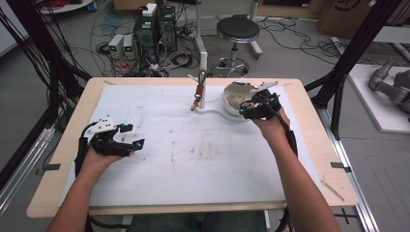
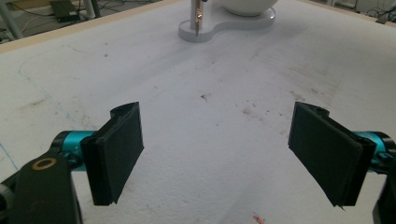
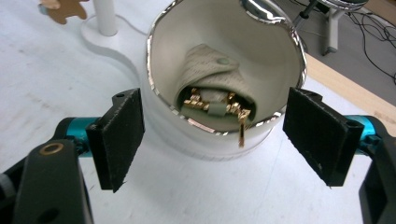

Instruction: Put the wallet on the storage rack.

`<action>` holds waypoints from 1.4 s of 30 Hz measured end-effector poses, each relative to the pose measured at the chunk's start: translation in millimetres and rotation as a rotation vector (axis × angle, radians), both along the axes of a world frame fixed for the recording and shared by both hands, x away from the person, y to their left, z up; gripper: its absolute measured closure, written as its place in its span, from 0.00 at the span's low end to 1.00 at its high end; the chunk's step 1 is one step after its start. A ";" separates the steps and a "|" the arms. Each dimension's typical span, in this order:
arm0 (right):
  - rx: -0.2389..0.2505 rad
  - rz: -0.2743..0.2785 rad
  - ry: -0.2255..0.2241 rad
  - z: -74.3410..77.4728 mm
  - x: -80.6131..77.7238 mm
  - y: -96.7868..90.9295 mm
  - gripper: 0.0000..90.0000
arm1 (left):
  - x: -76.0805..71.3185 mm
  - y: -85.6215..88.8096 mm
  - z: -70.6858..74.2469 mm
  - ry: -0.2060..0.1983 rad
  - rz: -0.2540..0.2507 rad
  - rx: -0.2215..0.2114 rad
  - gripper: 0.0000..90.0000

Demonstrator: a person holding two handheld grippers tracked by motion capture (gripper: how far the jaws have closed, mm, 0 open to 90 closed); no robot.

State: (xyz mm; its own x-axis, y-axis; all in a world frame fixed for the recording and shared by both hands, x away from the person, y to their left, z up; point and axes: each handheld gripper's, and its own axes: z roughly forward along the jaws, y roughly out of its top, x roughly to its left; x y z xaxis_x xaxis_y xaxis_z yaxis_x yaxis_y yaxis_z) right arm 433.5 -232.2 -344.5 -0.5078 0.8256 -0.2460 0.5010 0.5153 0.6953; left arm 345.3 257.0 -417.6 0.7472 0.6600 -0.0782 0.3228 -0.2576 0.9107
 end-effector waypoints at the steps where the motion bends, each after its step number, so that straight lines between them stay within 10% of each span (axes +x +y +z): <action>1: 0.008 0.000 0.002 -0.3 -3.4 -0.4 0.24 | -0.8 0.0 0.7 -0.002 0.000 -0.006 0.20; 25: 0.241 0.073 -0.066 -31.3 -84.1 -27.3 0.23 | -4.2 -9.5 3.2 -0.041 0.012 -0.003 0.20; 42: 0.308 0.050 -0.071 -69.8 -100.1 -47.8 0.23 | -9.1 -7.3 -2.3 -0.052 0.015 -0.040 0.20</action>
State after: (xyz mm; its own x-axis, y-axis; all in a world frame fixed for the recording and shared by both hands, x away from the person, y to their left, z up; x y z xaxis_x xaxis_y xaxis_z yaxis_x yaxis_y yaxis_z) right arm 333.4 -280.1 -414.3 -0.5400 0.8413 -0.0249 0.4247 0.2979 0.8549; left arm 336.2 249.7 -419.8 0.7410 0.6682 -0.0663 0.2785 -0.2161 0.9358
